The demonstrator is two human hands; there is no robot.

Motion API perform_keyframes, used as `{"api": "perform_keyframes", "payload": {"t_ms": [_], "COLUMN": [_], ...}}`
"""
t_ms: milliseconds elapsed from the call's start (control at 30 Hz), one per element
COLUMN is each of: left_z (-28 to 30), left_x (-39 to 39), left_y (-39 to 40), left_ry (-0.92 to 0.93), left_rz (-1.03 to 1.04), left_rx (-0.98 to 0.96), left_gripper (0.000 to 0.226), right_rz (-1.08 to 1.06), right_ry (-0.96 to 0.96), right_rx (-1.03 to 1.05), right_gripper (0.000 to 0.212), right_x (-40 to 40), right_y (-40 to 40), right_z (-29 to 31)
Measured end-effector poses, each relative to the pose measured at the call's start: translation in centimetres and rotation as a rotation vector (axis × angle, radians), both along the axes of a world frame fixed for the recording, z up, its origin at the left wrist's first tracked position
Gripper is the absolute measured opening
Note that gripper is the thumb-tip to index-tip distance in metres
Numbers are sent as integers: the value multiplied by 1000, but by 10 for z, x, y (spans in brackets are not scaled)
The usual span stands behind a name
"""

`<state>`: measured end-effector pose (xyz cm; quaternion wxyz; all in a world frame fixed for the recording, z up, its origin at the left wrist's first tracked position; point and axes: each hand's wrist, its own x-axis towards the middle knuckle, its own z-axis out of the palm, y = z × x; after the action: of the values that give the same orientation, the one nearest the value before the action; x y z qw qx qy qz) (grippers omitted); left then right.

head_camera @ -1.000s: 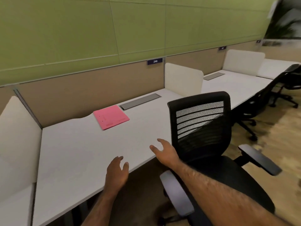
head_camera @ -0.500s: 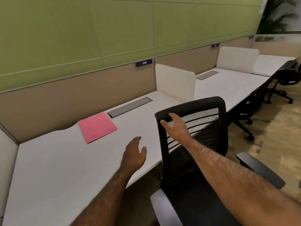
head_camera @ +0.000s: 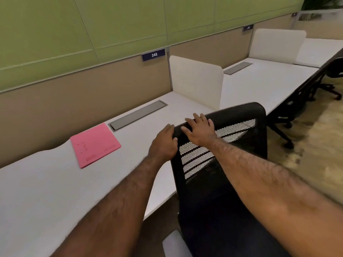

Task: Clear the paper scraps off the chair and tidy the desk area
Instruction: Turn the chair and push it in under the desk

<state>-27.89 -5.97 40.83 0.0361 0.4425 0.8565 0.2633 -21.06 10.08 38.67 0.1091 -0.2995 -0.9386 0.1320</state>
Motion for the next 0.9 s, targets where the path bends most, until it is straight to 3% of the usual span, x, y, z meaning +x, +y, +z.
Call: {"api": "perform_keyframes", "payload": {"t_ms": [433, 900], "left_z": [-21, -28], "left_x": [17, 106], "left_y": [-35, -192], "left_ry": [211, 205], "left_rz": [46, 116], "left_rx": [84, 150], "left_gripper": [51, 55], "right_rz": [72, 264], "right_ry": [52, -40], "right_rx": [103, 36], "right_gripper": [60, 50], "right_x": [19, 58], "right_y": [-24, -173], "right_z": [-5, -6]}}
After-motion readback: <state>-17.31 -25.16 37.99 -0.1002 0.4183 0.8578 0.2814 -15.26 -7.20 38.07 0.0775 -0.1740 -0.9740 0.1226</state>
